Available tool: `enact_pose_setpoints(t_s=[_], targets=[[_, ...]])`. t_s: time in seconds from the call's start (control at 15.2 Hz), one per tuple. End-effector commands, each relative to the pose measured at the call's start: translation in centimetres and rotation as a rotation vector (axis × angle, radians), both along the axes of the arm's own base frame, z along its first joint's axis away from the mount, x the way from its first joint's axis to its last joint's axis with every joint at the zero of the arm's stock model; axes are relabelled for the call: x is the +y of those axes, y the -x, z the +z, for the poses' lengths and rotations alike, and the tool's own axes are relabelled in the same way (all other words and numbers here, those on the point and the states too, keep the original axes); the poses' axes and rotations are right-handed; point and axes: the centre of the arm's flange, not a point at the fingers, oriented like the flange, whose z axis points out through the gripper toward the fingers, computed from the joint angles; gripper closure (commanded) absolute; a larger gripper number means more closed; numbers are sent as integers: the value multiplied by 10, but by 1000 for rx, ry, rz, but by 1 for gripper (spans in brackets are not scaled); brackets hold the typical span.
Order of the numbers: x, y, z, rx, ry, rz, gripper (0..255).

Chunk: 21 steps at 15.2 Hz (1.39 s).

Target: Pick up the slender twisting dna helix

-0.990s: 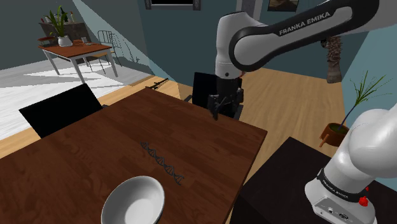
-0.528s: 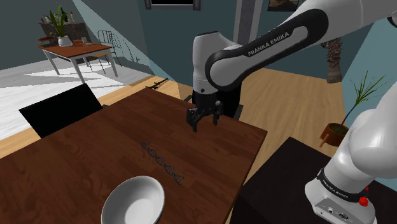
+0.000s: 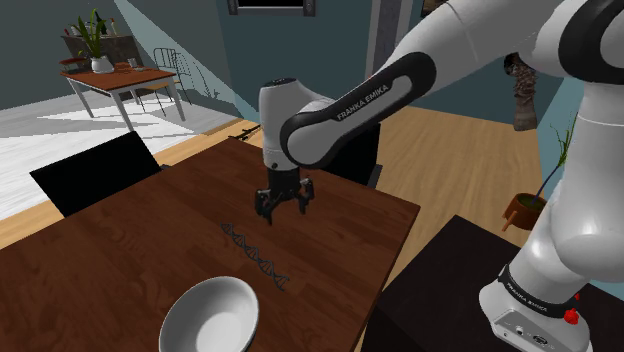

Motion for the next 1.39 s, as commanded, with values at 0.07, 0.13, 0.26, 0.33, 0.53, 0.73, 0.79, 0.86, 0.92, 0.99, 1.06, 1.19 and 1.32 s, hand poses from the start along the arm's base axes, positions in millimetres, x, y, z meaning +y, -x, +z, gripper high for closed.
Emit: enact_pose_setpoints(t_s=[0.07,0.13,0.26,0.33,0.53,0.73,0.79,0.86,0.92,0.99,1.06,1.19,1.32], targets=[[30,-16,-20,-3,-4,-7,0],[40,-22,-26,-5,-6,-9,0],[59,-34,-38,-7,-9,-13,0],[69,-40,-44,-8,-10,-15,0],[91,-55,-58,-11,-13,-20,0],[91,-55,-74,-11,-13,-20,0],[91,-55,-79,-11,-13,-20,0],[91,-55,-84,-11,-13,-20,0],[91,-55,-89,-11,-13,-20,0],[91,-55,-98,-11,-13,-20,0],[91,-55,-98,-10,-13,-20,0],[91,-55,-98,-11,-13,-20,255],[91,-54,-98,-11,-13,-20,255]])
